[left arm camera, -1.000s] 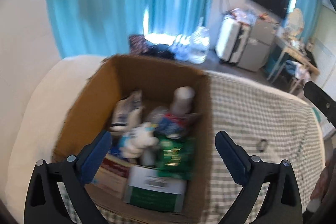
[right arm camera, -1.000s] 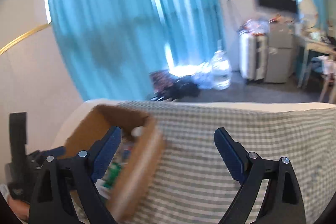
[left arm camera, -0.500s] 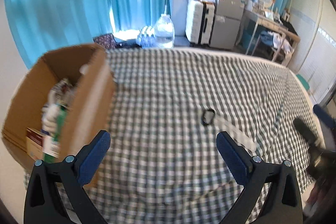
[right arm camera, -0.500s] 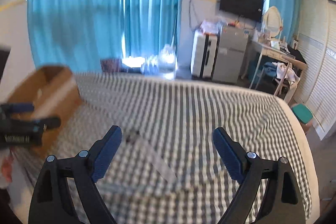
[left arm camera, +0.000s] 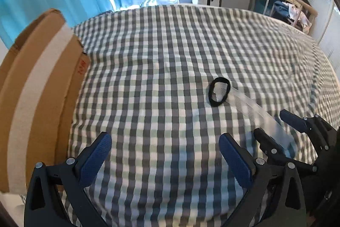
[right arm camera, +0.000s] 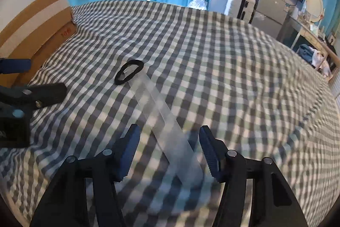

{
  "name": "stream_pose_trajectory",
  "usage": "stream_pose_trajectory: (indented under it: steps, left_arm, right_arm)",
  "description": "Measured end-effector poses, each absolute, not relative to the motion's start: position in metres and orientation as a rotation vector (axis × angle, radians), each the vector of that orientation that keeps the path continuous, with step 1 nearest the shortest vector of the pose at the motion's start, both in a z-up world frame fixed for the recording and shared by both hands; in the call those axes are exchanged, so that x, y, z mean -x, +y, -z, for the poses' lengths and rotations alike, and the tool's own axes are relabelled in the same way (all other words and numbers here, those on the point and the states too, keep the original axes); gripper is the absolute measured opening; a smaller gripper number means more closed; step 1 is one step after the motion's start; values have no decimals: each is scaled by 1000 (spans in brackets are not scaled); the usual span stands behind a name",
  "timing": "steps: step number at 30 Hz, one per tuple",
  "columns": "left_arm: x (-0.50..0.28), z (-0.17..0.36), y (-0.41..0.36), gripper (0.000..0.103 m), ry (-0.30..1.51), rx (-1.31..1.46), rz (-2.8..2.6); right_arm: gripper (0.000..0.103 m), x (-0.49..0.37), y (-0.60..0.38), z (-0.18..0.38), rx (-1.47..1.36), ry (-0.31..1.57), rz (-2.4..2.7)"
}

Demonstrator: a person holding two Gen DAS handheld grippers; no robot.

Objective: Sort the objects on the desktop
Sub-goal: 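Grasp the clear plastic comb with the right tool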

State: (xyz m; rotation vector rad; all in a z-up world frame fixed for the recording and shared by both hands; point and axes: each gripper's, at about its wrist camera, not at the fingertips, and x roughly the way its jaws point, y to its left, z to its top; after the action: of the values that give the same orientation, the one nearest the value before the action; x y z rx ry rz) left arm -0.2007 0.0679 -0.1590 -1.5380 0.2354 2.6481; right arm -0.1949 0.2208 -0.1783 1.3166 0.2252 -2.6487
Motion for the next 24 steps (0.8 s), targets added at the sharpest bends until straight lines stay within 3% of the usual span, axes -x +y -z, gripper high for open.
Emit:
stream_pose_trajectory:
  steps: [4,8,10,16,24]
  left_arm:
    - [213,169,77,103,255,1538,-2635]
    - [219,177,83,103,261,1561,-2624]
    - [220,182,84,103,249,1583,-2613]
    - [212,182,86,103,260,1581,-2594]
    - [206,169,83,103,238,1560,-2600]
  right_arm:
    - [58,206,224,186,-1316,228,2621]
    - [58,211,233,189,-1323,81,2606]
    - [47,209,236,187,-1334,65,2601]
    - [34,204,243,181,-1369,57,2584]
    - [27,184,264,174,-1425,-15,2620]
